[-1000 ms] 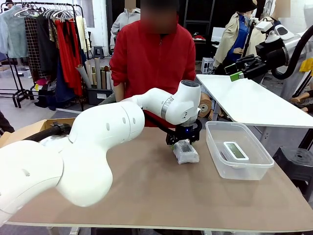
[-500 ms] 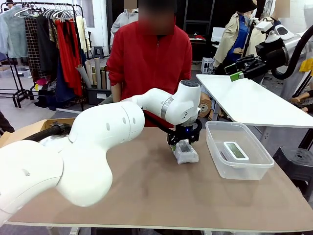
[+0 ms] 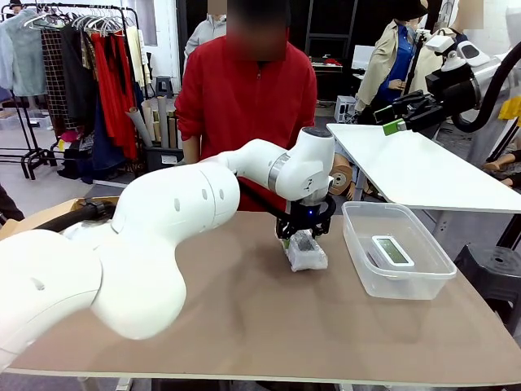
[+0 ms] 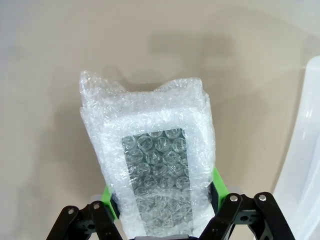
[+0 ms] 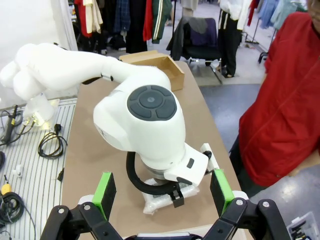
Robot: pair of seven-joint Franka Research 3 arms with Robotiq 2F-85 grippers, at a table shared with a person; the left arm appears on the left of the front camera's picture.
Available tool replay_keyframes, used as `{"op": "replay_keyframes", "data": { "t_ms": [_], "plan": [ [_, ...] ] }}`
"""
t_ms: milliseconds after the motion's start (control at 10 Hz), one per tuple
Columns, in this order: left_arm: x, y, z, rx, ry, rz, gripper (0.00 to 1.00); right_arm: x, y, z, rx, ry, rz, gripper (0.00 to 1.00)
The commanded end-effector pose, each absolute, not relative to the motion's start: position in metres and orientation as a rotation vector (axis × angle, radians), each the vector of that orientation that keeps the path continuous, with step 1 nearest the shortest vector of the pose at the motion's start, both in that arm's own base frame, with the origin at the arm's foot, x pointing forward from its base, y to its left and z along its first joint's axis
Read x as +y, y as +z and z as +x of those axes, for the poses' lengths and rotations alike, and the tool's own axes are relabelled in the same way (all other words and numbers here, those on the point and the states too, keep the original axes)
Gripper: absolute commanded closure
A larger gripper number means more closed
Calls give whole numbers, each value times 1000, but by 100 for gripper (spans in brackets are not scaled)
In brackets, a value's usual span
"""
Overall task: Separate and place wrapped and unwrapped clocks.
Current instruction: Pick up the Digital clock indicated by the person.
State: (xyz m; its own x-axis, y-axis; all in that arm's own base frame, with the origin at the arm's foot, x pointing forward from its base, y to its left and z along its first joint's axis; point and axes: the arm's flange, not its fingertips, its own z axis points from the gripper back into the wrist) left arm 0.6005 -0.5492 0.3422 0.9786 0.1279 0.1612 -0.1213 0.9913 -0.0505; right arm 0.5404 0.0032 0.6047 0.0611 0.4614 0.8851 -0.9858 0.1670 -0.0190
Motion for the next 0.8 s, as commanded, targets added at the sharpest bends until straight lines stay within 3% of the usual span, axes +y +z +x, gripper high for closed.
{"op": "replay_keyframes", "data": {
  "t_ms": [0, 700],
  "plan": [
    [-528, 363, 573, -135, 73, 18, 100, 3, 606, 539, -917, 1281, 744, 0],
    [-453, 456, 501, -155, -116, 73, 100, 3, 606, 539, -917, 1281, 744, 0]
  ]
}}
